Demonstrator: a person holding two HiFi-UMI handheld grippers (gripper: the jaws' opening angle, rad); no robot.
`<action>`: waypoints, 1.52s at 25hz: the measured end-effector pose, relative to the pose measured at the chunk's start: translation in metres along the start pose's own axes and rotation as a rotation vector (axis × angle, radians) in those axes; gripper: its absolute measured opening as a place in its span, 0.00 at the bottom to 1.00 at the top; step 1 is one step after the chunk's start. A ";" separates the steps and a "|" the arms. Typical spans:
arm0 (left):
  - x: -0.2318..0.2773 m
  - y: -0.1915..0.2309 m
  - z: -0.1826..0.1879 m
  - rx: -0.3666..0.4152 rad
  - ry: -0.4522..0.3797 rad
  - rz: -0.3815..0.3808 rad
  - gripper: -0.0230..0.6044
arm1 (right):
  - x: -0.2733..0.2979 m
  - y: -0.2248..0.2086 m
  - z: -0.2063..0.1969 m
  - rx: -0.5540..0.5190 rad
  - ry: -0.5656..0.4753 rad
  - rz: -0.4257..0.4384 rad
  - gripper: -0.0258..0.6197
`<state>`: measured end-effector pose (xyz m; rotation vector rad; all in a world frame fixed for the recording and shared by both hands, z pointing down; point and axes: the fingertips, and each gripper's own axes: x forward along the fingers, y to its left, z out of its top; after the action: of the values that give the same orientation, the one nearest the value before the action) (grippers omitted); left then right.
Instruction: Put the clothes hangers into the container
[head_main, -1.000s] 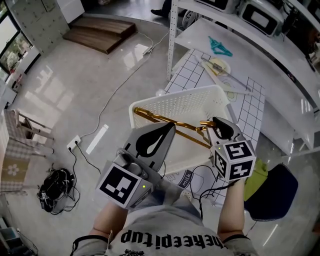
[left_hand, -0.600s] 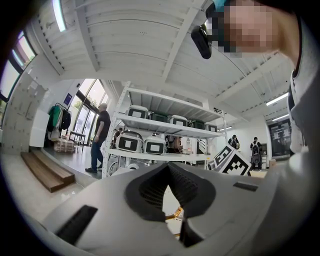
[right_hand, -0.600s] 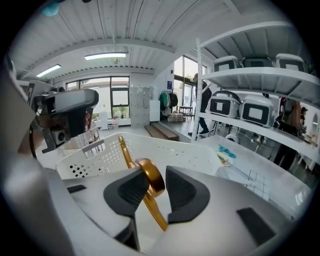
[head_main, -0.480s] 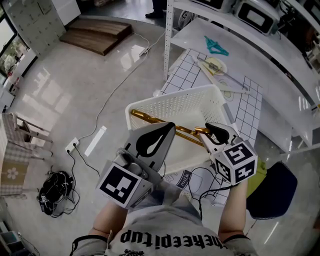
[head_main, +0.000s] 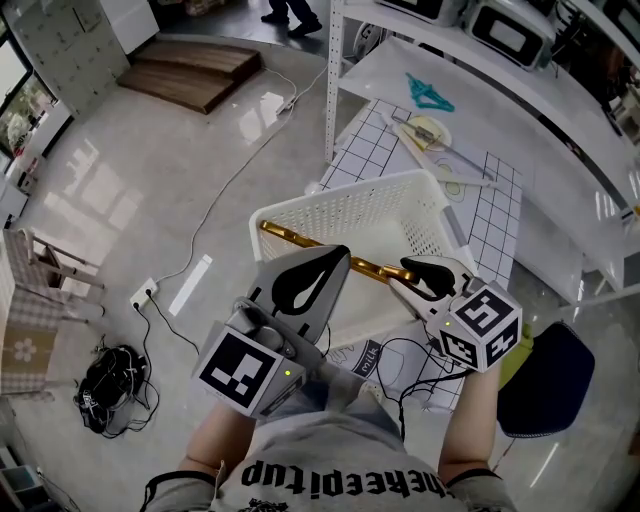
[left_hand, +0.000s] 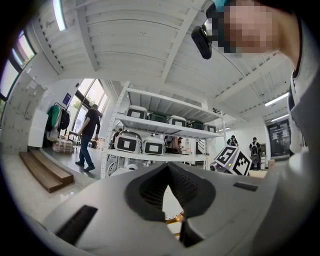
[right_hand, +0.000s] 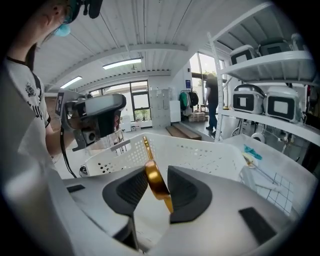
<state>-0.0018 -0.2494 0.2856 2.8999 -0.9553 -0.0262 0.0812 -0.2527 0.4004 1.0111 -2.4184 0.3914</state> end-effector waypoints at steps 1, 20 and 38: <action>0.000 0.001 0.002 0.011 -0.019 0.002 0.07 | 0.000 0.003 0.000 -0.008 0.002 0.016 0.26; -0.009 -0.020 0.011 0.029 -0.060 -0.005 0.07 | -0.028 0.022 0.029 0.025 -0.177 -0.011 0.26; -0.008 -0.066 0.019 0.023 -0.091 -0.076 0.07 | -0.098 0.037 0.055 0.096 -0.364 -0.199 0.06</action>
<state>0.0299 -0.1936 0.2607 2.9780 -0.8631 -0.1539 0.0957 -0.1935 0.2995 1.4608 -2.5979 0.2744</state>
